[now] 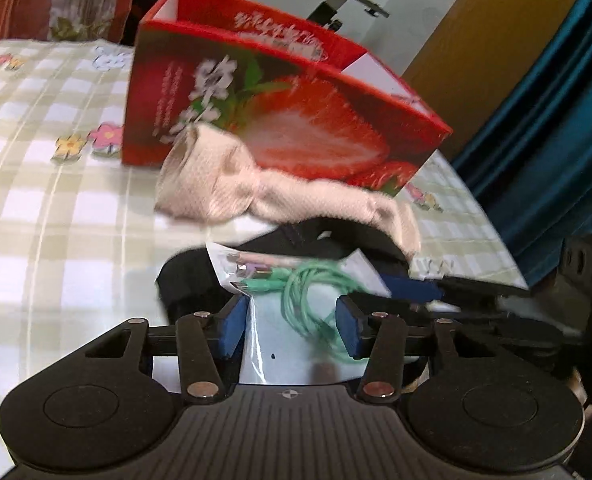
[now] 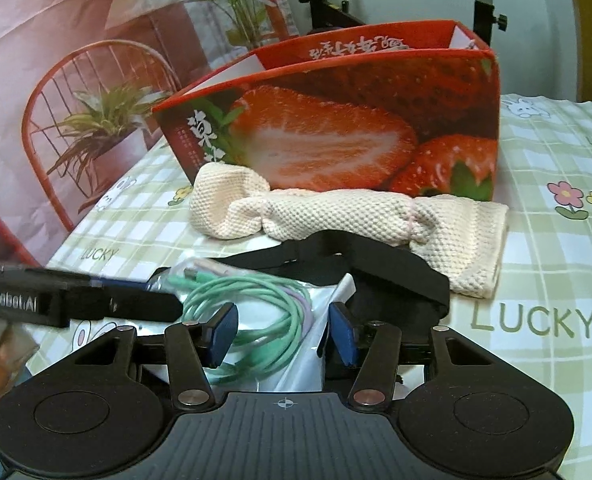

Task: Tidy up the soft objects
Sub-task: 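Close both grippers on the edge of the cable bag, then lift the cable bag off the black strap with both grippers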

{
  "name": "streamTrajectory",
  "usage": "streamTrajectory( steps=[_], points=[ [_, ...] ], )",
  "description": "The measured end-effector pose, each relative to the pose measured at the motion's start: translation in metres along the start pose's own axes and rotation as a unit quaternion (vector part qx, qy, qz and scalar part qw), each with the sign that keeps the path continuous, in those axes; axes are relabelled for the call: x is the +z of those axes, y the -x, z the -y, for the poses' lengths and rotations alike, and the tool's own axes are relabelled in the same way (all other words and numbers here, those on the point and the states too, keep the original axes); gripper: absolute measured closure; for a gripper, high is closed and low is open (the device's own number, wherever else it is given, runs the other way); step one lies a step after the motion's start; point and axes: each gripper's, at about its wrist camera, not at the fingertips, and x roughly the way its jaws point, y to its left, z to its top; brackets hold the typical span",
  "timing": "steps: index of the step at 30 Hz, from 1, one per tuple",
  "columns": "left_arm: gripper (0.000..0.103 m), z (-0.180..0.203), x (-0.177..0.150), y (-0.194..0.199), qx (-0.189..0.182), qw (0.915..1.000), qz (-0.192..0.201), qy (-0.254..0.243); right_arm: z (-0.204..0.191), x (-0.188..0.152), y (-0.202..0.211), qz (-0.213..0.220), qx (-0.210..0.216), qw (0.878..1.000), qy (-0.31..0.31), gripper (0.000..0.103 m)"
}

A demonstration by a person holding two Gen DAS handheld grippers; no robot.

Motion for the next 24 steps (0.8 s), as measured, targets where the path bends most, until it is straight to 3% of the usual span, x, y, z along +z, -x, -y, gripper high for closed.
streamTrajectory(
  steps=[24],
  points=[
    [0.052, -0.012, -0.013, -0.013, 0.002, 0.9998, 0.005, 0.018, 0.006, -0.009, -0.001, -0.002, 0.000, 1.000, -0.015, 0.053]
  ],
)
